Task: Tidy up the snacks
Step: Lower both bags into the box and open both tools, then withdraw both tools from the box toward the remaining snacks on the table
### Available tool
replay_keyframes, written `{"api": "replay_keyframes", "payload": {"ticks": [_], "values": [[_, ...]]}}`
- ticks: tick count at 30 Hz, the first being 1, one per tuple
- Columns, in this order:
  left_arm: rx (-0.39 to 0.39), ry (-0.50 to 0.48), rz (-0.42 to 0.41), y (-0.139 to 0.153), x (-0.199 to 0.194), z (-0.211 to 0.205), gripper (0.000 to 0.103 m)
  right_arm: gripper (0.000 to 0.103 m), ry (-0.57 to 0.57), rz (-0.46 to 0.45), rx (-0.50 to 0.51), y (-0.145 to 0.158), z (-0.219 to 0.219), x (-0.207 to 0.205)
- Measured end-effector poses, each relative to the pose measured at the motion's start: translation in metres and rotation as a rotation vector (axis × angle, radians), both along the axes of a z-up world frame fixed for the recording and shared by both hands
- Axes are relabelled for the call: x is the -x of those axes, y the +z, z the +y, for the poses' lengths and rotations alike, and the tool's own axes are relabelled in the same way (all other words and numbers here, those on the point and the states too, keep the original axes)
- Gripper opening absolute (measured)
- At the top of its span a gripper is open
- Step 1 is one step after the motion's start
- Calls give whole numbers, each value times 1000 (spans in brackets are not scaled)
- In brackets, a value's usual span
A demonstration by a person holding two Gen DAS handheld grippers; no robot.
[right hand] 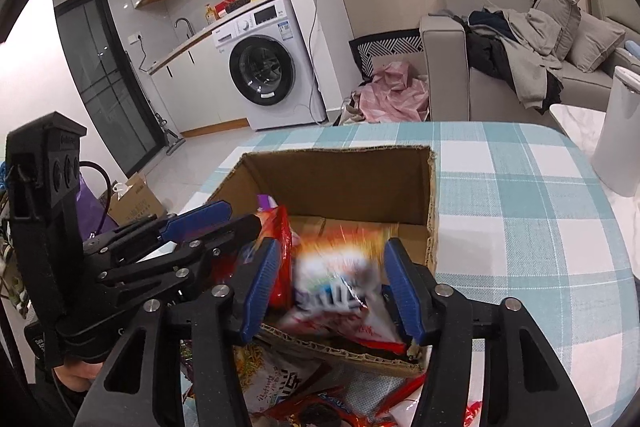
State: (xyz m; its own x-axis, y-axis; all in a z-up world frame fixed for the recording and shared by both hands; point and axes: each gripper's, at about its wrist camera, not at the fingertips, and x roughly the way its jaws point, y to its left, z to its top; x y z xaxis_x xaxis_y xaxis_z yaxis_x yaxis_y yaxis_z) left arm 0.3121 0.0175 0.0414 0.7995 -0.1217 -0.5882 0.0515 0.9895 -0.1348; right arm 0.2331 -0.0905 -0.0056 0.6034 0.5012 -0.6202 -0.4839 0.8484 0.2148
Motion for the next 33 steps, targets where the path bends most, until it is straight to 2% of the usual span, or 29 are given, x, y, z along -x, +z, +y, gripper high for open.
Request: {"api": "replay_keyframes", "payload": {"ticks": [2, 4, 6, 7, 9, 11, 13, 24, 33], "values": [[0, -3, 6, 3, 3, 0, 43, 79, -11, -29, -22, 6, -6, 5], [-16, 8, 9, 6, 8, -1, 70, 87, -17, -46, -38, 11, -12, 9], [-30, 17, -15, 10, 18, -1, 81, 97, -22, -53, -43, 14, -17, 13], [-32, 15, -29, 12, 23, -1, 82, 101, -25, -52, -44, 15, -20, 15], [-28, 11, -39, 16, 31, -1, 84, 102, -22, -47, -52, 17, -25, 19], [-35, 22, -47, 19, 40, 0, 91, 103, -18, -44, -51, 17, -27, 23], [-48, 44, -57, 23, 48, 0, 102, 103, -14, -48, -37, 17, -28, 30], [-58, 44, -74, 36, 96, -1, 102, 103, -2, -71, -25, 18, -32, 63], [-59, 43, -68, 36, 126, -1, 102, 103, -28, -56, -6, 16, -42, 80]]}}
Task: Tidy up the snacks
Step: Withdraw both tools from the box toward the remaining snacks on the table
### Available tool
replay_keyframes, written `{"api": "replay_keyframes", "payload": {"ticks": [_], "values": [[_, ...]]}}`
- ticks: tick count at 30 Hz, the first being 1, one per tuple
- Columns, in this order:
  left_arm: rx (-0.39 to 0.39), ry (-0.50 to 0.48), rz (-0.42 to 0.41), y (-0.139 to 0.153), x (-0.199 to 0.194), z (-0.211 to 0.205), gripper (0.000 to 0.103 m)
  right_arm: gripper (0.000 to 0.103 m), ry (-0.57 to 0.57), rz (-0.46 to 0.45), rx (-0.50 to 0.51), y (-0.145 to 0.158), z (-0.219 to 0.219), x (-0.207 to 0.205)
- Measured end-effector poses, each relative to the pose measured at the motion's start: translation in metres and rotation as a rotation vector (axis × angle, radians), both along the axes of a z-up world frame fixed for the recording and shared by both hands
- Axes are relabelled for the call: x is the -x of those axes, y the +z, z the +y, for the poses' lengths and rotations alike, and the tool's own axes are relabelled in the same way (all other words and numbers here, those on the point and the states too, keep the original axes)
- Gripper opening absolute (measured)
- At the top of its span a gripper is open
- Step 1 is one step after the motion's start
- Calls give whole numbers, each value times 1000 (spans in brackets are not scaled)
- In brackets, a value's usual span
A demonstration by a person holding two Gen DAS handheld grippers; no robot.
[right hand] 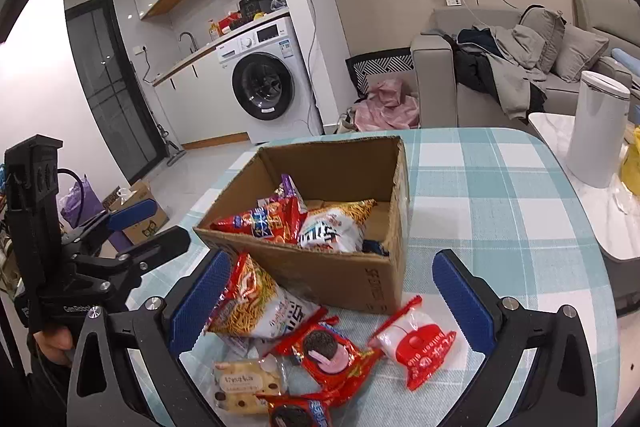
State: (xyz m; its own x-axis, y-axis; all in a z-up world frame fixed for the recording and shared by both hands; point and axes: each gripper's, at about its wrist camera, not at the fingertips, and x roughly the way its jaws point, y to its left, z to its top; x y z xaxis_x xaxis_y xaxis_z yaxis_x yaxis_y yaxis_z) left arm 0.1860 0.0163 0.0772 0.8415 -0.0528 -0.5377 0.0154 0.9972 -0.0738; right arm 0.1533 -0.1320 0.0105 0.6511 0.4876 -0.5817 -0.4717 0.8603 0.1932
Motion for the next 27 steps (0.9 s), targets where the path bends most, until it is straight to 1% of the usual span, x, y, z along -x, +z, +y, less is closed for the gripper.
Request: {"api": "replay_keyframes", "payload": {"ticks": [5, 12, 18, 27], "values": [[-5, 2, 1, -3, 21, 2, 102, 103, 2, 5, 32, -6, -3, 13], [-12, 3, 13, -16, 44, 4, 102, 103, 17, 0, 94, -17, -1, 27], [1, -5, 35, -27, 56, 4, 102, 103, 6, 11, 96, -25, -4, 35], [-4, -20, 50, -34, 65, -2, 102, 103, 34, 42, 127, -36, -7, 46]]}}
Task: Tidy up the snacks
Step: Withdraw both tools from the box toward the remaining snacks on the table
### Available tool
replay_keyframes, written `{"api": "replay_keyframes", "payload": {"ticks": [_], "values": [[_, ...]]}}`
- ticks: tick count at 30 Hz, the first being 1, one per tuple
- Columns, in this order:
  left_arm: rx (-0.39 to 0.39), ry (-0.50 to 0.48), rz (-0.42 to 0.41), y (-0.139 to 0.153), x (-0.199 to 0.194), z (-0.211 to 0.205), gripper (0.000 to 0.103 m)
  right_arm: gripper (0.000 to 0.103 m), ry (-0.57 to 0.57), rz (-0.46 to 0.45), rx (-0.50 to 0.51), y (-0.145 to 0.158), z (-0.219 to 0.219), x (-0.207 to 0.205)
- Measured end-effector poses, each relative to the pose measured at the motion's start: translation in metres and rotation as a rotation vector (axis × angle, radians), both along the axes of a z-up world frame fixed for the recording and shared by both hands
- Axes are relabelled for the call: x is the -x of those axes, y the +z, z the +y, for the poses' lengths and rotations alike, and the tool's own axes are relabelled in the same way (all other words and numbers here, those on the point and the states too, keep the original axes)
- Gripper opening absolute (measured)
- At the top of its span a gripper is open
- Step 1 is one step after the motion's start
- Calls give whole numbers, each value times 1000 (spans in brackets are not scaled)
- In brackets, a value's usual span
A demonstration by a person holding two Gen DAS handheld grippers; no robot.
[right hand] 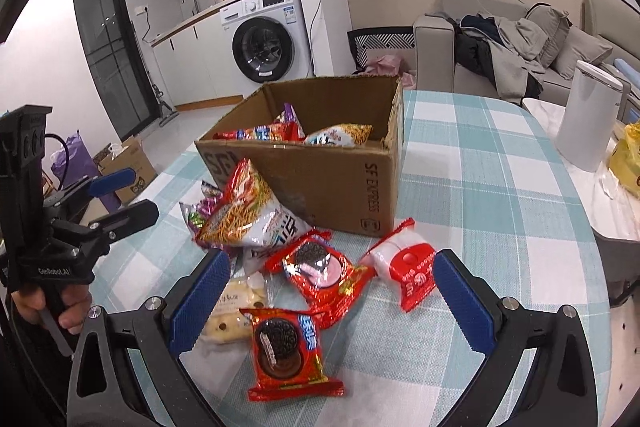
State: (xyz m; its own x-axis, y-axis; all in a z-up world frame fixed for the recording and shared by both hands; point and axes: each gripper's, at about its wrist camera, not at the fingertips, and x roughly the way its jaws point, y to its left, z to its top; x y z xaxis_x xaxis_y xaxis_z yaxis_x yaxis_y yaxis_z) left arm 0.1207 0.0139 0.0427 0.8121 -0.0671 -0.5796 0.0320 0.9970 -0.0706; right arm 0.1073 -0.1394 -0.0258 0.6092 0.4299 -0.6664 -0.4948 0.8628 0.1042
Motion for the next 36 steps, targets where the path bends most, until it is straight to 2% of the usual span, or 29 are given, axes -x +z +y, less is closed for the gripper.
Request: {"api": "replay_keyframes", "payload": {"ticks": [11, 36], "values": [[-12, -22, 46, -21, 10, -9, 102, 103, 37, 66, 45, -24, -3, 8], [-50, -113, 160, -59, -6, -37, 102, 103, 127, 170, 148, -63, 19, 10]]}}
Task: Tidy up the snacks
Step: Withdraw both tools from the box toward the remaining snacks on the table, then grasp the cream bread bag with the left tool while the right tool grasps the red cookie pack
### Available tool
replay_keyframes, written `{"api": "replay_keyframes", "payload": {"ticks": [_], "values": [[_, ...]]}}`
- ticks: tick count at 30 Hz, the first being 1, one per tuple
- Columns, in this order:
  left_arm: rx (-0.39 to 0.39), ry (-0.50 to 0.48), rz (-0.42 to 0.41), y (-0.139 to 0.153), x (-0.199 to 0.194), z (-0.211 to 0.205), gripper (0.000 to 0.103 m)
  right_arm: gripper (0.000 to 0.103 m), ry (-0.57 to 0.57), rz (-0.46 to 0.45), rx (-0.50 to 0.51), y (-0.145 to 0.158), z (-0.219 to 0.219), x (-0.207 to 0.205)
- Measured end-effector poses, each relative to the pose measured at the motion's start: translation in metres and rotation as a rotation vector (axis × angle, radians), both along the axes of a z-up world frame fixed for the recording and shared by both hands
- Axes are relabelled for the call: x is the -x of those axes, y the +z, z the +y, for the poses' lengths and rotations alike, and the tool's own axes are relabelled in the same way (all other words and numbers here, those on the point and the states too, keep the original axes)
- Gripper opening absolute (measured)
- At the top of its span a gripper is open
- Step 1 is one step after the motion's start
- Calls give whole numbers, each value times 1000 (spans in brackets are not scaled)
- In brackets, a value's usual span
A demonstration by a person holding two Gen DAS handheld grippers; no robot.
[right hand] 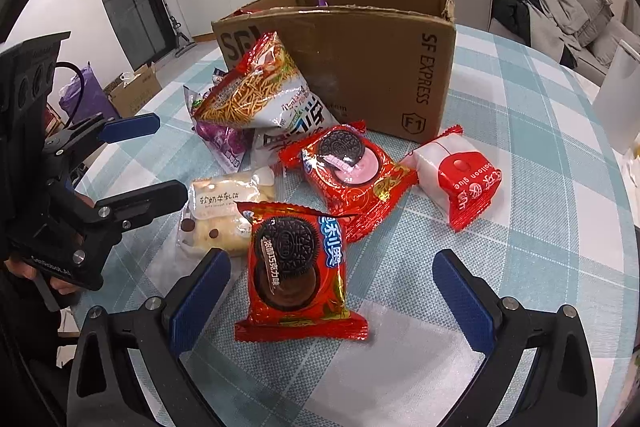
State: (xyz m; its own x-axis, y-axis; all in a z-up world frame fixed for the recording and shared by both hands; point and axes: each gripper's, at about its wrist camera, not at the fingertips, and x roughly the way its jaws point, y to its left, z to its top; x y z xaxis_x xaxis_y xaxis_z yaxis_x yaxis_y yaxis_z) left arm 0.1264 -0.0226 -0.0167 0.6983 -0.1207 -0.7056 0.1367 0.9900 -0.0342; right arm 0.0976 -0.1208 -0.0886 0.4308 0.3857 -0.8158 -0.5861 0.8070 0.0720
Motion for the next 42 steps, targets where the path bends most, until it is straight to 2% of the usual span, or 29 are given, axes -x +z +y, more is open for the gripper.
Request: {"api": "replay_keyframes", "payload": {"ticks": [10, 22, 26, 33, 37, 41, 42], "values": [[-1, -66, 23, -12, -3, -11, 102, 103, -31, 20, 30, -7, -8, -6], [-92, -125, 75, -33, -10, -42, 101, 103, -85, 28, 50, -7, -22, -14], [-93, -144, 89, -37, -15, -49, 99, 103, -100, 30, 59, -7, -26, -16], [-87, -185, 108, -42, -20, -58, 87, 103, -71, 41, 76, -9, -23, -12], [-62, -213, 108, -42, -19, -60, 73, 101, -46, 44, 83, -10, -19, -8], [-53, -246, 104, -41, -14, -62, 63, 89, -32, 45, 75, -9, -18, -6], [-46, -256, 105, -41, -13, -63, 58, 85, -28, 48, 66, -9, -19, -5]]}}
